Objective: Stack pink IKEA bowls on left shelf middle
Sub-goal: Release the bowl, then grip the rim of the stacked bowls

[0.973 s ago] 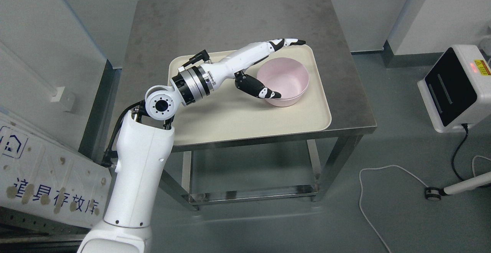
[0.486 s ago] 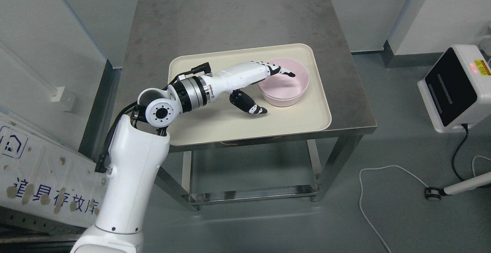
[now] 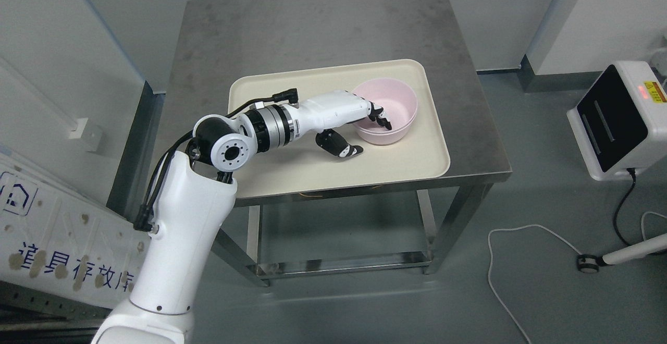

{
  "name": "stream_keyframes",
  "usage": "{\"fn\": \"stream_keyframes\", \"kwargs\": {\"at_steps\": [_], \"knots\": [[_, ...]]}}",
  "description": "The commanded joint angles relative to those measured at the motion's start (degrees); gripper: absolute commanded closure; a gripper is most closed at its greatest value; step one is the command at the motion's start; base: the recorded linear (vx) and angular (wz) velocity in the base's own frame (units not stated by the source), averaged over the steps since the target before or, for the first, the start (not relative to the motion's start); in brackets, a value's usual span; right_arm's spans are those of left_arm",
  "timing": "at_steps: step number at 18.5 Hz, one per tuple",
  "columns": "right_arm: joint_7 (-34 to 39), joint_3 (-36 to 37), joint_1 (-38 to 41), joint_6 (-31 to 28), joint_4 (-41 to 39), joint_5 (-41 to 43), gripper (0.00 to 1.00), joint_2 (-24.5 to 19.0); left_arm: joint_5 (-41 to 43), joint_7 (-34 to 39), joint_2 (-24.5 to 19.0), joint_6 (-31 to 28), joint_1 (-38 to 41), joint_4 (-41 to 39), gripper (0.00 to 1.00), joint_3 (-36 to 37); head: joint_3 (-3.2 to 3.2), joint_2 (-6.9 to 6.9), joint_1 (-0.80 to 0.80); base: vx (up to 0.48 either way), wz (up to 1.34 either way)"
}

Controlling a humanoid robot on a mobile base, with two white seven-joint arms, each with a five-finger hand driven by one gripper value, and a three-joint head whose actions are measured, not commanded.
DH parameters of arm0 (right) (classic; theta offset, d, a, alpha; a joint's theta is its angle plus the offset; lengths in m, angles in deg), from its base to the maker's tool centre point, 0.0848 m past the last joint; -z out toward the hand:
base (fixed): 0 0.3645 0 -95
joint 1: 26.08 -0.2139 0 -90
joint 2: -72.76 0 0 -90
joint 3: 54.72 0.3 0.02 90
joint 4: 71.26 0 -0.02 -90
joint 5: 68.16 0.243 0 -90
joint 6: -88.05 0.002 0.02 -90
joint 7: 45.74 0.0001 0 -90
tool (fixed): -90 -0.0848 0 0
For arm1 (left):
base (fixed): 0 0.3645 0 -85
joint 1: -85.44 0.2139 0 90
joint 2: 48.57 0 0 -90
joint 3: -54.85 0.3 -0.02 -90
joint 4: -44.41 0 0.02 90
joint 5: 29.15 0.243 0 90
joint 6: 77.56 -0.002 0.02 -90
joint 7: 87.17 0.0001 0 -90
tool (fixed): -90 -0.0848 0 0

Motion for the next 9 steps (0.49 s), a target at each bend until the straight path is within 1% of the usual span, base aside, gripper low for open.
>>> {"fn": "stream_keyframes", "kwargs": {"at_steps": [1, 3, 4, 7, 8, 9], "knots": [[0.0, 0.6, 0.0, 0.0, 0.0, -0.4, 0.0, 1.0, 2.7, -0.2, 1.0, 1.1, -0.9, -0.1, 0.71, 2.2, 0.0, 0.0, 0.0, 0.0, 0.0], [0.0, 0.6, 0.0, 0.0, 0.0, -0.4, 0.0, 1.0, 2.7, -0.2, 3.3, 4.3, -1.0, 0.1, 0.96, 0.4, 0.0, 0.0, 0.0, 0.0, 0.0], [0.0, 0.6, 0.0, 0.0, 0.0, -0.4, 0.0, 1.0, 2.7, -0.2, 4.2, 5.6, -1.0, 0.5, 1.0, -0.7, 0.0, 0.0, 0.0, 0.0, 0.0], [0.0, 0.6, 0.0, 0.0, 0.0, -0.4, 0.0, 1.0, 2.3, -0.2, 5.0, 6.7, -1.1, 0.7, 1.0, -3.1, 0.0, 0.0, 0.0, 0.0, 0.0], [0.0, 0.6, 0.0, 0.0, 0.0, -0.4, 0.0, 1.0, 2.1, -0.2, 5.1, 7.1, -1.3, 0.6, 1.0, -4.6, 0.0, 0.0, 0.0, 0.0, 0.0], [0.0, 0.6, 0.0, 0.0, 0.0, -0.4, 0.0, 1.0, 2.0, -0.2, 5.5, 9.4, -1.8, 0.7, 1.0, -8.0, 0.0, 0.0, 0.0, 0.0, 0.0]]}}
